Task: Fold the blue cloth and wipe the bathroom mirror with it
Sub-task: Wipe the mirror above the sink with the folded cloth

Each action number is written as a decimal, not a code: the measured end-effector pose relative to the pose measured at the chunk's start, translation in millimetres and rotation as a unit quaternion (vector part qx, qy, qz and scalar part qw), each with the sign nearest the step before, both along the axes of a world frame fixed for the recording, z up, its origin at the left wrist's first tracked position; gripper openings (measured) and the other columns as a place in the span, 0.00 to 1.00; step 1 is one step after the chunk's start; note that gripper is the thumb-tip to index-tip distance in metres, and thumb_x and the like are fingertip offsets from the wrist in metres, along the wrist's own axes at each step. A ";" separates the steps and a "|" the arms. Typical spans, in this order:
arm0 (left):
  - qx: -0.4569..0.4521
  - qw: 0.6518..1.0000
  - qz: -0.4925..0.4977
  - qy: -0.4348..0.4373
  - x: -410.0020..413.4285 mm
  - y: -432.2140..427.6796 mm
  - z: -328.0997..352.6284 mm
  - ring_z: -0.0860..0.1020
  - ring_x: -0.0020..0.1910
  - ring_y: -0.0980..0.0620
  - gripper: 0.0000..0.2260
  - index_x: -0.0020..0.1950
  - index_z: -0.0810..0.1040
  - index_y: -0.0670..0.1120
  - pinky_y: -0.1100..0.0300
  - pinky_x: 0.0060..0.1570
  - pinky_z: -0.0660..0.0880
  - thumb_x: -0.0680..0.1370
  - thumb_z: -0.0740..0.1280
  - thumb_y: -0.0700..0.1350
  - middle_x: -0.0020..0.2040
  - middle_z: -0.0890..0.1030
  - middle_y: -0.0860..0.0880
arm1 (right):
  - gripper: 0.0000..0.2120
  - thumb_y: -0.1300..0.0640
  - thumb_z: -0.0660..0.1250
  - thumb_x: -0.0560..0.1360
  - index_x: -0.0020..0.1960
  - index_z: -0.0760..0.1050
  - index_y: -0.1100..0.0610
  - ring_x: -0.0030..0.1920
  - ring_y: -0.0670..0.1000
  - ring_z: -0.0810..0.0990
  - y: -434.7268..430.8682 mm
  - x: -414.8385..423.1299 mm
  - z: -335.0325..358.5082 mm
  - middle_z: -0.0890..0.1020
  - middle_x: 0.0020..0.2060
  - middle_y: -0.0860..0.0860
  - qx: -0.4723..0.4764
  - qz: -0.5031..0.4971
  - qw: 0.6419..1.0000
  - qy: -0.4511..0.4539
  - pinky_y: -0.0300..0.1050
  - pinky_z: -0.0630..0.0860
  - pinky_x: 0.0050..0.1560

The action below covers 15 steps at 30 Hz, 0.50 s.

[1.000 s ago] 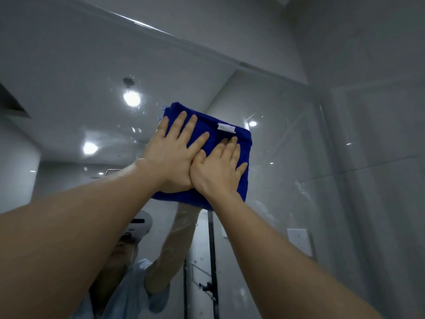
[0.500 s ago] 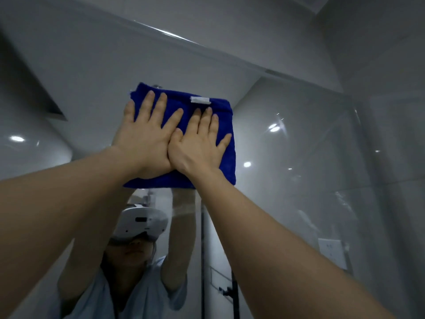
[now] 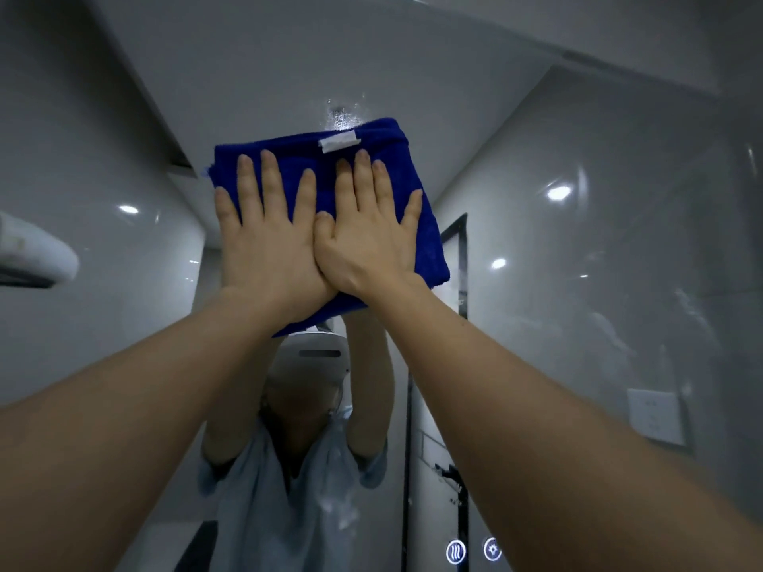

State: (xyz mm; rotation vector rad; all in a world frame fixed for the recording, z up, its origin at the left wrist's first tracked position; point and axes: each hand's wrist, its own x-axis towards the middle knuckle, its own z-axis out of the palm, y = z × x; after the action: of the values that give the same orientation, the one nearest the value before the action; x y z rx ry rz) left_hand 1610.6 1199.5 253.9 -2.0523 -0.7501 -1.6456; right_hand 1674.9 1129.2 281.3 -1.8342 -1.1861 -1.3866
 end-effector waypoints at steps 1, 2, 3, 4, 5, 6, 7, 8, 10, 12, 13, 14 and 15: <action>-0.002 1.000 0.001 -0.001 0.1 -0.6 -5.7 0.37 0.74 0.39 0.46 0.76 0.38 0.47 0.41 0.71 0.40 0.69 0.55 0.70 0.76 0.38 0.39 | 0.28 0.50 0.48 0.79 0.77 0.43 0.54 0.75 0.49 0.37 0.1 0.7 -6.1 0.41 0.76 0.49 0.002 0.002 1.000 -0.001 0.58 0.32 0.70; -0.004 1.000 0.001 0.001 0.1 -1.3 -10.7 0.37 0.74 0.39 0.47 0.76 0.38 0.47 0.41 0.71 0.40 0.68 0.54 0.70 0.76 0.38 0.39 | 0.29 0.50 0.48 0.79 0.77 0.43 0.53 0.75 0.49 0.37 0.1 1.6 -12.4 0.41 0.76 0.49 0.006 0.003 1.000 -0.002 0.58 0.32 0.71; -0.007 1.000 0.001 0.006 -0.1 -2.1 -15.5 0.37 0.74 0.39 0.47 0.76 0.38 0.47 0.41 0.71 0.40 0.67 0.52 0.71 0.76 0.38 0.39 | 0.29 0.49 0.48 0.79 0.77 0.43 0.53 0.75 0.49 0.37 -0.4 2.2 -18.5 0.41 0.76 0.49 0.010 0.003 1.000 -0.002 0.57 0.32 0.71; -0.009 1.000 0.000 0.012 -0.3 -3.6 -20.3 0.37 0.74 0.39 0.48 0.76 0.38 0.47 0.41 0.71 0.40 0.65 0.50 0.71 0.76 0.37 0.39 | 0.29 0.49 0.48 0.79 0.77 0.43 0.53 0.75 0.49 0.38 -1.3 3.1 -24.5 0.41 0.76 0.49 0.015 0.002 1.000 -0.001 0.57 0.33 0.71; -0.009 1.000 0.000 0.019 -0.1 -4.8 -24.8 0.37 0.74 0.39 0.48 0.76 0.37 0.47 0.41 0.71 0.40 0.64 0.49 0.71 0.76 0.37 0.39 | 0.29 0.49 0.49 0.78 0.77 0.43 0.53 0.75 0.49 0.38 -2.2 4.3 -30.1 0.41 0.76 0.49 0.020 0.001 1.000 0.002 0.57 0.33 0.71; -0.007 1.000 0.003 0.026 0.6 -5.8 -29.1 0.36 0.74 0.39 0.48 0.76 0.37 0.47 0.41 0.71 0.40 0.65 0.49 0.72 0.75 0.37 0.40 | 0.29 0.49 0.49 0.78 0.77 0.43 0.53 0.75 0.49 0.38 -3.1 5.9 -35.8 0.42 0.76 0.50 0.026 0.000 1.000 0.007 0.56 0.33 0.71; -0.005 0.999 0.007 0.033 1.5 -6.6 -33.9 0.36 0.74 0.39 0.48 0.76 0.37 0.47 0.41 0.71 0.39 0.66 0.51 0.72 0.75 0.37 0.40 | 0.30 0.49 0.49 0.78 0.77 0.43 0.53 0.75 0.49 0.38 -4.1 7.3 -41.7 0.42 0.76 0.50 0.031 -0.001 0.999 0.011 0.56 0.33 0.71; -0.004 0.999 0.012 0.039 2.8 -7.3 -38.7 0.36 0.74 0.39 0.47 0.76 0.36 0.47 0.41 0.71 0.39 0.68 0.52 0.71 0.75 0.36 0.40 | 0.30 0.48 0.49 0.78 0.77 0.43 0.53 0.75 0.50 0.38 -5.2 8.6 -47.5 0.42 0.76 0.50 0.034 -0.004 0.999 0.015 0.56 0.34 0.71; 0.002 0.999 0.020 0.051 5.2 -9.3 -46.7 0.35 0.74 0.39 0.46 0.75 0.35 0.47 0.41 0.71 0.38 0.69 0.51 0.71 0.75 0.35 0.40 | 0.30 0.48 0.49 0.78 0.77 0.42 0.53 0.75 0.50 0.38 -7.9 11.5 -58.7 0.41 0.76 0.50 0.037 -0.009 0.999 0.021 0.56 0.34 0.72; 0.001 0.998 0.022 0.060 8.2 -12.1 -55.8 0.35 0.74 0.39 0.45 0.75 0.35 0.47 0.41 0.70 0.38 0.67 0.48 0.70 0.75 0.34 0.40 | 0.30 0.48 0.49 0.78 0.76 0.42 0.53 0.75 0.50 0.37 -11.7 14.5 -69.8 0.41 0.76 0.50 0.036 -0.013 0.999 0.027 0.56 0.34 0.71; 0.001 0.998 0.020 0.062 9.5 -14.4 -61.0 0.35 0.74 0.39 0.45 0.75 0.35 0.47 0.41 0.70 0.38 0.67 0.48 0.70 0.75 0.34 0.39 | 0.30 0.48 0.49 0.78 0.76 0.42 0.53 0.75 0.50 0.37 -13.6 15.8 -76.1 0.41 0.76 0.50 0.036 -0.017 0.999 0.029 0.55 0.34 0.71; 0.001 0.998 0.018 0.062 11.7 -15.2 -67.5 0.35 0.74 0.38 0.45 0.75 0.35 0.47 0.41 0.70 0.38 0.68 0.49 0.70 0.75 0.35 0.39 | 0.30 0.48 0.48 0.78 0.76 0.42 0.53 0.75 0.50 0.37 -15.2 17.6 -83.0 0.40 0.76 0.50 0.036 -0.020 0.999 0.029 0.55 0.33 0.71; 0.005 0.998 0.017 0.059 15.0 -15.1 -74.8 0.36 0.74 0.38 0.44 0.76 0.36 0.47 0.41 0.70 0.38 0.69 0.50 0.69 0.75 0.36 0.39 | 0.30 0.48 0.47 0.77 0.76 0.42 0.53 0.75 0.50 0.37 -16.5 18.7 -90.5 0.41 0.76 0.50 0.037 -0.023 0.999 0.030 0.55 0.33 0.71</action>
State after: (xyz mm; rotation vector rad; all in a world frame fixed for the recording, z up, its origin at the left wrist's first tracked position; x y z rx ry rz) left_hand 1625.6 1184.4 179.2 -2.0985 -0.7307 -1.4918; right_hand 1693.6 1112.6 190.8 -1.8482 -1.0556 -1.3720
